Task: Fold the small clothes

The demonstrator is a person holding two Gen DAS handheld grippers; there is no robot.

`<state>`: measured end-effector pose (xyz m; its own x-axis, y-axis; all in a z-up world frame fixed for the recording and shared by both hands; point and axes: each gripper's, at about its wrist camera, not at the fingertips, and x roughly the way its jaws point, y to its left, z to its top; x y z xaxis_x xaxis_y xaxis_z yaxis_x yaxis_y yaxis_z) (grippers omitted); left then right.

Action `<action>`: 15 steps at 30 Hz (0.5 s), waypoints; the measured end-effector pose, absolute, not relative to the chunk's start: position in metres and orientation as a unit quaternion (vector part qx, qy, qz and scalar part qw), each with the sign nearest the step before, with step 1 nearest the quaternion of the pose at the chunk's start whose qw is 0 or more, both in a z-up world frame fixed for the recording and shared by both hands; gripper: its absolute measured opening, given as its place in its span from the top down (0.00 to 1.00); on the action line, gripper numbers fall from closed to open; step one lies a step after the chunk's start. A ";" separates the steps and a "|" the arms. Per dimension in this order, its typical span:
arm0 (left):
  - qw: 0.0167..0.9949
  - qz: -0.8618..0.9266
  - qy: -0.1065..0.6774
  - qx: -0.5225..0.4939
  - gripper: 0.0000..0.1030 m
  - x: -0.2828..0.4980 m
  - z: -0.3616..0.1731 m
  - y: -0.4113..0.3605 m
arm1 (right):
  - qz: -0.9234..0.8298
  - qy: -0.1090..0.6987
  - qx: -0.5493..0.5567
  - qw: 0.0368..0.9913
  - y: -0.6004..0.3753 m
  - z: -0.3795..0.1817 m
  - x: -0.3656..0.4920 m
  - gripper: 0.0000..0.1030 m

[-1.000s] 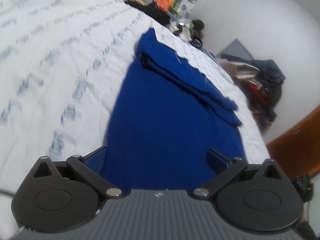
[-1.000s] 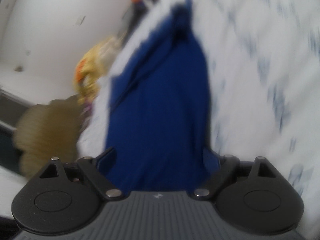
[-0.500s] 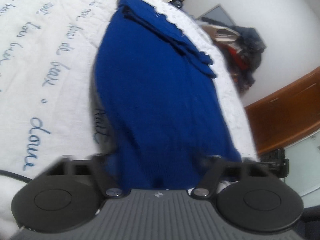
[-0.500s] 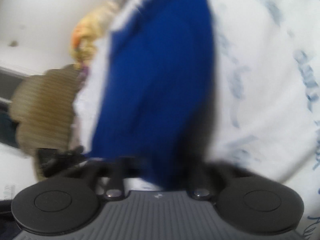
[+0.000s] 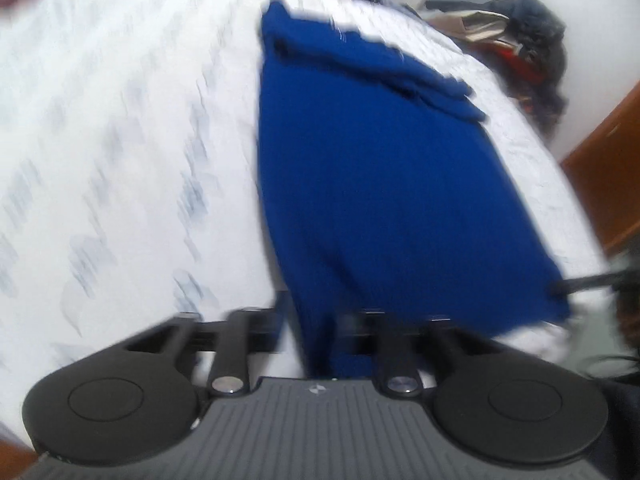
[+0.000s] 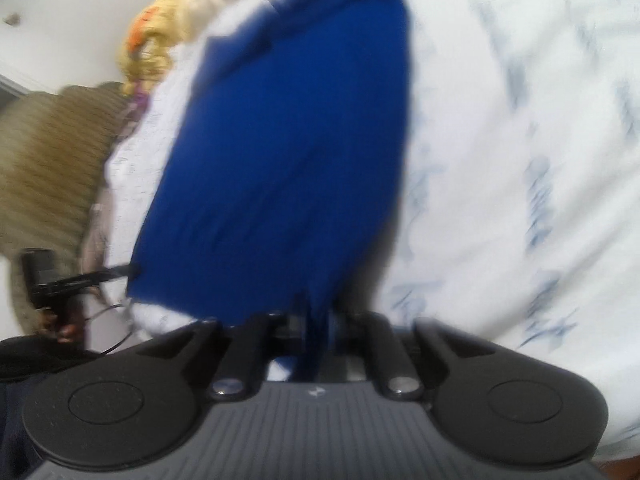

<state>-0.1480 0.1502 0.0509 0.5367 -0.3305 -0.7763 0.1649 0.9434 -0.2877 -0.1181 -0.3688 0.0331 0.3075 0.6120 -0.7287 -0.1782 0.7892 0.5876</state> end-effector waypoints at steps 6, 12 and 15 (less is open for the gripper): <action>0.946 -0.132 0.295 -0.021 0.06 -0.066 0.086 0.085 | 0.192 0.359 0.151 0.901 -0.339 0.087 -0.034 0.37; 0.932 -0.063 0.358 0.002 0.29 0.050 0.021 0.008 | 0.146 0.375 0.131 0.906 -0.253 0.041 0.085 0.34; 0.940 -0.043 0.336 0.036 0.00 0.035 0.007 0.017 | 0.124 0.339 0.048 0.931 -0.234 0.037 0.075 0.32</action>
<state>0.0348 0.0170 0.0069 0.7702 -0.0559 -0.6353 0.1044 0.9938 0.0391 0.0753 -0.2338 0.0373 0.7391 0.2628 -0.6202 -0.1973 0.9648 0.1737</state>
